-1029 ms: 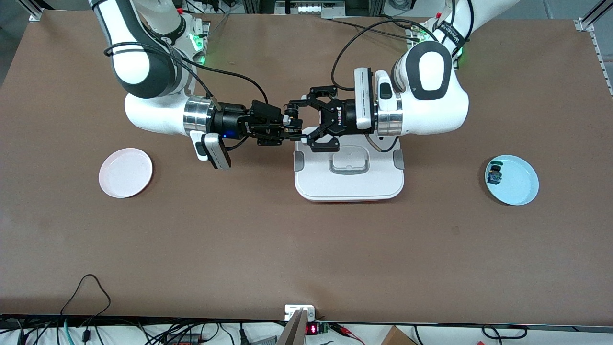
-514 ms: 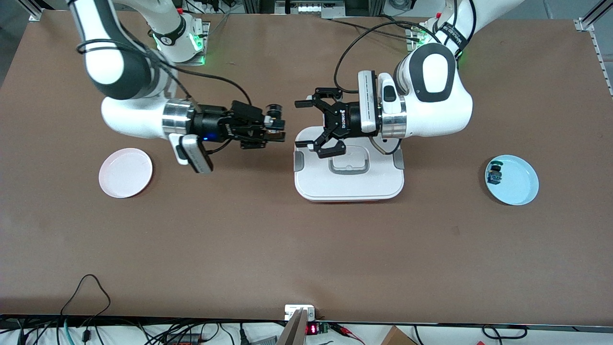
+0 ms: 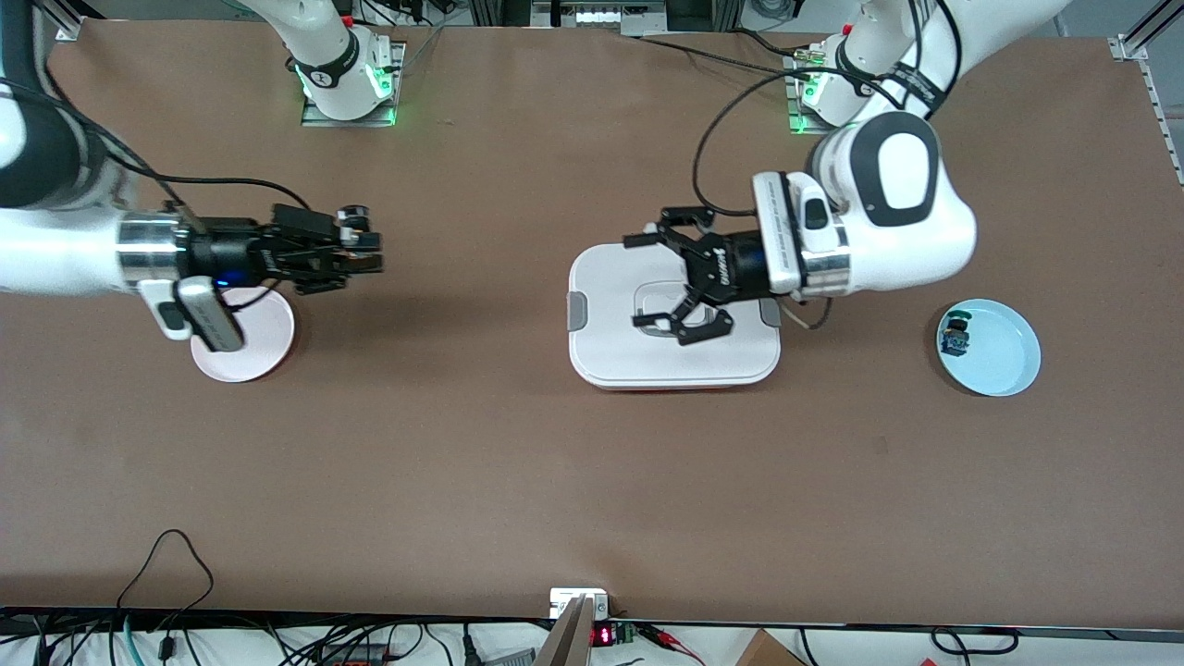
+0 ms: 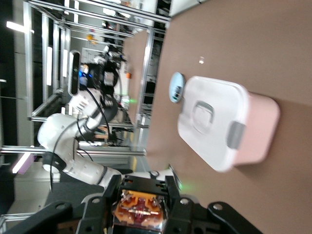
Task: Transfer orange switch to right arm and place
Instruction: 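Open the left gripper and withdraw it while the right gripper pulls back, then move the orange switch over the white plate with the right gripper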
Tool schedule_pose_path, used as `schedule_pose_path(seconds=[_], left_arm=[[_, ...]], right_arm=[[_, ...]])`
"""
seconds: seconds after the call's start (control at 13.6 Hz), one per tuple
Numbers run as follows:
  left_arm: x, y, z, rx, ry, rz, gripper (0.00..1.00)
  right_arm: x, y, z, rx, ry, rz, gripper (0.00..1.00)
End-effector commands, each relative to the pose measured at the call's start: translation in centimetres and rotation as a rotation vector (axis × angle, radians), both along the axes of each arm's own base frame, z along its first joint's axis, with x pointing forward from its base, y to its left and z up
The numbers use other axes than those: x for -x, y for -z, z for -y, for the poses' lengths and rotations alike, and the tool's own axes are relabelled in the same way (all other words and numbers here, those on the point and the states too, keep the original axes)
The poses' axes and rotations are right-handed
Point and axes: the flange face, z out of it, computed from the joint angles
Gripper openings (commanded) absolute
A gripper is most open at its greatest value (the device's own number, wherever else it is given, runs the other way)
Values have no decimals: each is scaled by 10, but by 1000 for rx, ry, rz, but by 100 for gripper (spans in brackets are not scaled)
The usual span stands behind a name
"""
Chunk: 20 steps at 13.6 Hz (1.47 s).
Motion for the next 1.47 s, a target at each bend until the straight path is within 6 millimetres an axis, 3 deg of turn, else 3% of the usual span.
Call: schedule_pose_path(seconds=[0.0,0.15,0.44,0.59,0.73,0.81,1.03,1.18,1.4], left_arm=[[-17,-4,-45,-125,29,129,100],[-19,-2,-60,-155,52,105,100],[-13,8,-64,-165,99,-109,100],[-11,6,-70,-241,128,-231,100],[-6,5,-79,-317,153,-365,100],[-2,4,-83,-380,165,-457,100],[-4,-26,-98,-642,80,-676,100],[-2,-31,-108,-758,47,-746,100],[-2,-29,-132,-941,-98,-868,100]], right_arm=[[9,-41,50,271,-26,-27,0],[22,-60,73,543,-46,-13,0],[35,-64,111,964,2,-62,0],[34,-58,118,1135,49,-73,0],[35,-45,112,1175,100,-78,0],[36,-37,111,1176,129,-70,0],[44,5,114,1179,174,-32,0],[47,43,116,1204,188,4,0],[64,117,118,1246,198,90,0]])
